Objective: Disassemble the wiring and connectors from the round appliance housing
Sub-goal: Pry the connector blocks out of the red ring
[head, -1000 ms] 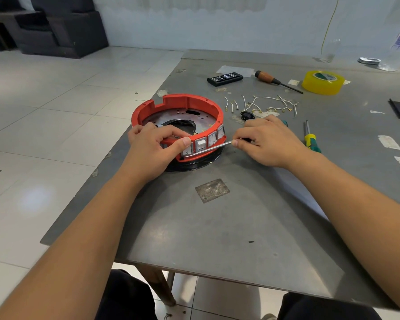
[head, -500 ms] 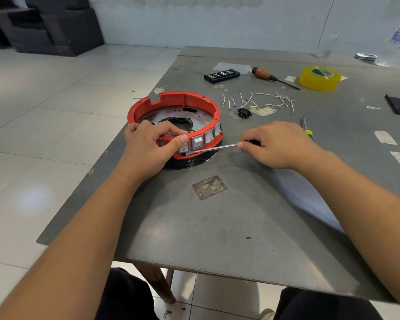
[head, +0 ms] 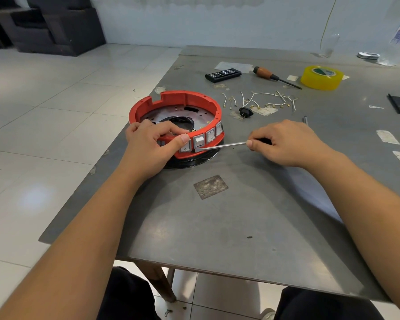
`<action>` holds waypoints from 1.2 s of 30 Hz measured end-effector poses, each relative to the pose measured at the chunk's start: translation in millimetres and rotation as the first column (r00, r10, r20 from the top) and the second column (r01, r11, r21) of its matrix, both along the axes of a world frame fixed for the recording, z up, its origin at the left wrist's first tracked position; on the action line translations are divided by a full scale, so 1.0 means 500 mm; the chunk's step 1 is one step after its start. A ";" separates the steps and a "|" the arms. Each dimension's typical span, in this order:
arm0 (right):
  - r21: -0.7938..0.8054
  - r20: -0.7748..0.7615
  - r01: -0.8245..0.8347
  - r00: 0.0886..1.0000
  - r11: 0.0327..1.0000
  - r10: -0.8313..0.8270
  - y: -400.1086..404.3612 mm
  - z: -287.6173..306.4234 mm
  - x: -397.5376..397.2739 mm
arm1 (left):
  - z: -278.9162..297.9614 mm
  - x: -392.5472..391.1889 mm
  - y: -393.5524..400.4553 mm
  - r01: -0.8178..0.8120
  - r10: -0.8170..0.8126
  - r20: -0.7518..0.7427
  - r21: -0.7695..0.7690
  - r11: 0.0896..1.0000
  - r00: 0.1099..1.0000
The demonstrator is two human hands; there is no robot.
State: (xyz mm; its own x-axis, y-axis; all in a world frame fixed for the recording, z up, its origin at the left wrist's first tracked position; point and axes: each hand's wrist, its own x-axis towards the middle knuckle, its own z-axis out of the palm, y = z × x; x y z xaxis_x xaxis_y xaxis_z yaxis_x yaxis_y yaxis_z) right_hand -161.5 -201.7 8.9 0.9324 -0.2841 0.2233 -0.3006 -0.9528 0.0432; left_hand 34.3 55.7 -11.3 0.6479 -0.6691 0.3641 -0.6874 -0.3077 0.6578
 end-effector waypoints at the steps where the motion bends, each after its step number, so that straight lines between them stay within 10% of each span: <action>1: -0.008 0.016 -0.009 1.000 1.000 0.010 0.001 -0.004 -0.001 | 0.000 0.000 0.000 -0.001 0.001 -0.001 -0.001 1.000 1.000; 27: -0.147 0.333 -0.120 0.929 0.982 0.163 0.011 -0.031 0.044 | -0.003 0.005 -0.005 -0.014 0.014 0.004 0.031 0.999 1.000; 36: -0.161 0.212 -0.088 0.970 0.983 0.121 0.009 -0.023 0.015 | -0.007 0.010 0.003 0.040 -0.040 0.009 0.033 0.999 0.999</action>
